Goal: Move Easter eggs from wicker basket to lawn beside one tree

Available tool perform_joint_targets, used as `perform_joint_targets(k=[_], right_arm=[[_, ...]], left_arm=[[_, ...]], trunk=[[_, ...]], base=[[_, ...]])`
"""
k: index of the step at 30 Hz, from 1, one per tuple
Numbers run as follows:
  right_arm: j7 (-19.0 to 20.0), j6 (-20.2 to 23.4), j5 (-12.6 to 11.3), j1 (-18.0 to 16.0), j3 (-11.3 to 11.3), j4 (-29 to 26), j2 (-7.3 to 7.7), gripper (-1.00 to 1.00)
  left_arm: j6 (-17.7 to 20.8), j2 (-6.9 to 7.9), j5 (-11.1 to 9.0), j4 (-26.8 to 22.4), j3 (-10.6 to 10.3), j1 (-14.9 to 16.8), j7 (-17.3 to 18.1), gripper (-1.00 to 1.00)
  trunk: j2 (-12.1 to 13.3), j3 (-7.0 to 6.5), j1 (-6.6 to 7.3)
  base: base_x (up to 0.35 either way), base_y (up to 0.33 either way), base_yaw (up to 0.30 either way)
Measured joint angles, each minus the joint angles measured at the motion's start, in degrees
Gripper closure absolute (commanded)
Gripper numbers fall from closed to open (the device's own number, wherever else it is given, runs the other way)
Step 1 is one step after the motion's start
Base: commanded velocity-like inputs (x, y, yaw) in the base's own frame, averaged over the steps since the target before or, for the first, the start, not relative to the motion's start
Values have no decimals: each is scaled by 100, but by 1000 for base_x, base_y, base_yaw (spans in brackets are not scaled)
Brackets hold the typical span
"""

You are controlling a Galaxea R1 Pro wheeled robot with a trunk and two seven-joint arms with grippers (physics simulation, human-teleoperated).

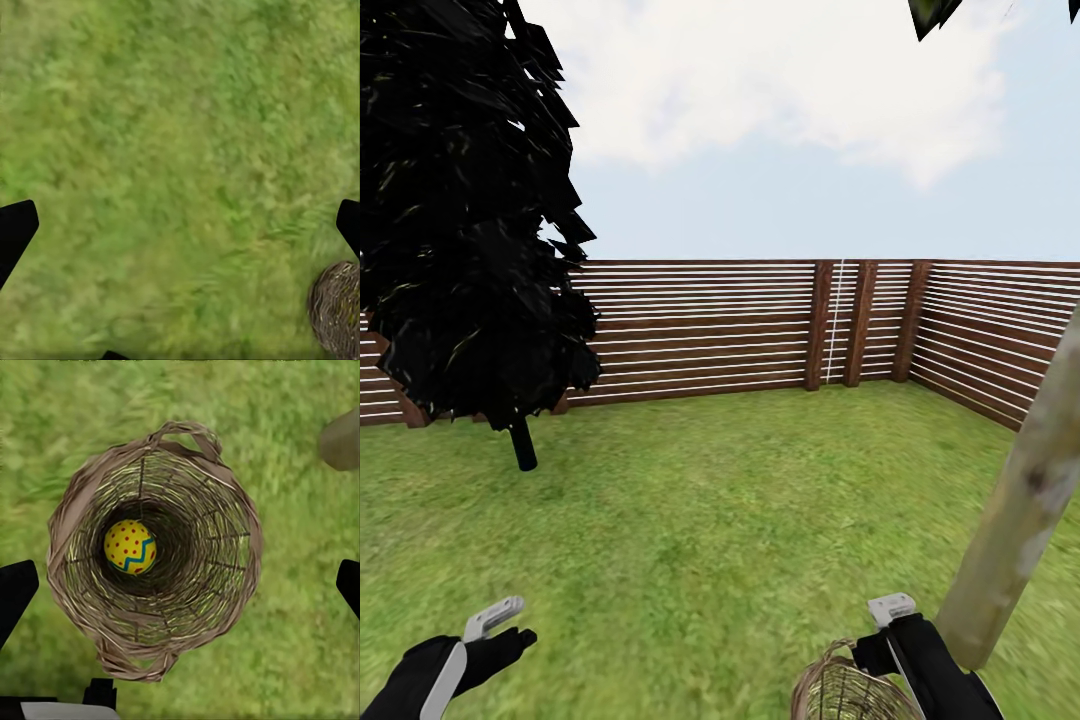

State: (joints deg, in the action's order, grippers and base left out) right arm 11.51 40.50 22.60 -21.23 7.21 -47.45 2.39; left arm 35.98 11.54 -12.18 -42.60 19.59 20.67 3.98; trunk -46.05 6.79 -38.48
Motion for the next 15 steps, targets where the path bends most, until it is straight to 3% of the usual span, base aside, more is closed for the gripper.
perform_joint_targets(k=[15], right_arm=[[-2,-9,8,0,-2,7,0,-100]], left_arm=[[-1,0,0,75,8,-1,1,-100]], trunk=[[0,0,0]], base=[[0,0,0]])
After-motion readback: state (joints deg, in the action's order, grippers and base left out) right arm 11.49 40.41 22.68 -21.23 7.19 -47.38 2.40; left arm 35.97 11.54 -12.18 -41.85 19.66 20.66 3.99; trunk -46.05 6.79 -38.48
